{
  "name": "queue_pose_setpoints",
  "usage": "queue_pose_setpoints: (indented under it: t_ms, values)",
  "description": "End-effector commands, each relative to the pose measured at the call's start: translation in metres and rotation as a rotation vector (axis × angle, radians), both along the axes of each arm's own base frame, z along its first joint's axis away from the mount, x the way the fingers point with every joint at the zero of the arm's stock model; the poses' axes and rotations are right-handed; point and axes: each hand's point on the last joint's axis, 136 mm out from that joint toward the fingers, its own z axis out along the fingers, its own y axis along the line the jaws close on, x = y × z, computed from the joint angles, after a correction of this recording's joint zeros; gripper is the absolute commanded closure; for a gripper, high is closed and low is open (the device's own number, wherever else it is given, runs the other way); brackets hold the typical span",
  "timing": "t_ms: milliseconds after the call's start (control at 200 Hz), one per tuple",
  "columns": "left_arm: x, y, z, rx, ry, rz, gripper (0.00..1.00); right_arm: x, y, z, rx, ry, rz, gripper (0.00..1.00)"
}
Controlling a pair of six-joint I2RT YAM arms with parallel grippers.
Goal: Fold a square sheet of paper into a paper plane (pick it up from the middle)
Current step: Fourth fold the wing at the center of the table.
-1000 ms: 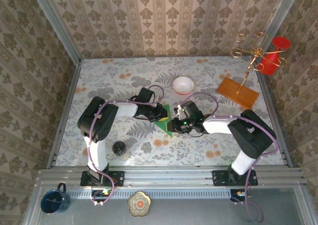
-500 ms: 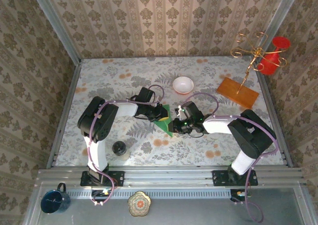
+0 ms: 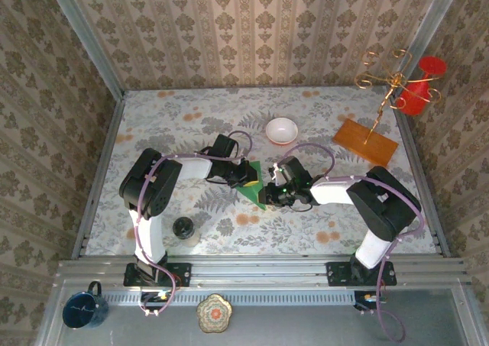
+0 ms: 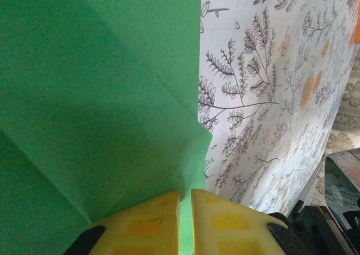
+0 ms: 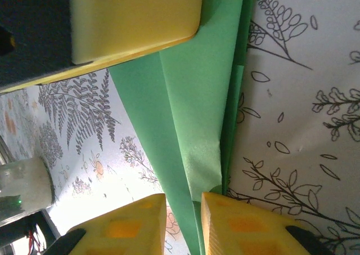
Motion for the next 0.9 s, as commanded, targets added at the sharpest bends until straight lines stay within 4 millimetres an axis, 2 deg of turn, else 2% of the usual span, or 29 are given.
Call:
queue_pose_setpoints:
  t_ms: [0, 265, 360, 435, 560, 680, 890]
  values:
    - [0.003, 0.000, -0.007, 0.026, 0.021, 0.008, 0.85, -0.004, -0.001, -0.007, -0.026, 0.028, 0.020, 0.74]
    - [0.003, 0.012, -0.021, 0.111, 0.040, 0.033, 0.85, -0.009, -0.008, -0.011, -0.069, 0.049, 0.019, 0.75]
    - [0.002, 0.013, -0.024, 0.118, 0.054, 0.037, 0.86, -0.003, -0.004, 0.007, -0.019, 0.011, 0.007, 0.74]
    - [0.001, 0.013, -0.025, 0.119, 0.060, 0.042, 0.86, 0.006, -0.003, 0.031, 0.024, -0.048, -0.020, 0.71]
    - [0.001, 0.014, -0.026, 0.127, 0.066, 0.050, 0.86, 0.017, -0.013, 0.052, 0.022, -0.113, -0.097, 0.69]
    - [0.001, 0.014, -0.028, 0.131, 0.074, 0.058, 0.87, 0.018, -0.018, 0.050, -0.004, -0.106, -0.125, 0.71]
    - [0.002, 0.013, -0.028, 0.123, 0.078, 0.059, 0.87, 0.015, -0.007, 0.041, 0.000, -0.060, -0.095, 0.76]
